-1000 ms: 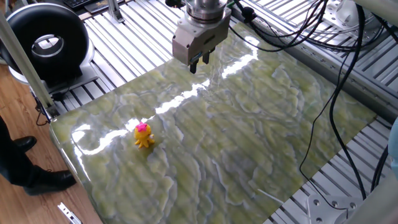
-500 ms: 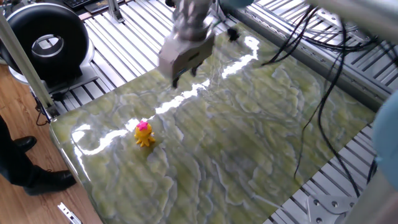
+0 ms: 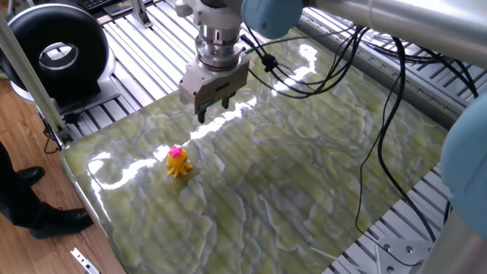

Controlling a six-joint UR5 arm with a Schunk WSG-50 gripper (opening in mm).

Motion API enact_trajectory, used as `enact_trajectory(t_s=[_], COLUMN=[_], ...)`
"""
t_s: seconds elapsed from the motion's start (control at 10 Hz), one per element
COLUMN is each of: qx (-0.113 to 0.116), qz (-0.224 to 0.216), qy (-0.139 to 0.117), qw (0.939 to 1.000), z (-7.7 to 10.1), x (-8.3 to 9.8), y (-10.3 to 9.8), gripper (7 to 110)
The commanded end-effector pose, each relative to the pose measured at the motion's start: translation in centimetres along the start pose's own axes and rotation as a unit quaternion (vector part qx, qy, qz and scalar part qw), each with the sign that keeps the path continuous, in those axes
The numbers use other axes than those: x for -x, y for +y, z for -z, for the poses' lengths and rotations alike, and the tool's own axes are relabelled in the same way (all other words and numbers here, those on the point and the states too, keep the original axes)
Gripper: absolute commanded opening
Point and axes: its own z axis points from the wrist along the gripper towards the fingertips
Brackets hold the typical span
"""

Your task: Grasp the moving object

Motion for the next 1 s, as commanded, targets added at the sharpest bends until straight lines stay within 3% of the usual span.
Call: enact_trajectory(t_s=[0.0, 0.1, 0.3, 0.5, 0.7, 0.9], qx=[-0.007, 0.031, 0.073, 0.062, 0.060, 0.052], qz=[0.030, 0.004, -0.061, -0.081, -0.087, -0.097], qy=[0.006, 0.004, 0.005, 0.002, -0.023, -0.020], qw=[0.9995, 0.9995, 0.9955, 0.9947, 0.9941, 0.9938], z=[0.4, 0.4, 0.6, -0.8, -3.1, -3.2], x=[-0.3, -0.2, 1.5, 3.4, 5.2, 4.9], y=[-0.4, 1.5, 7.1, 10.0, 12.3, 13.4], gripper=[66, 66, 66, 66, 66, 66])
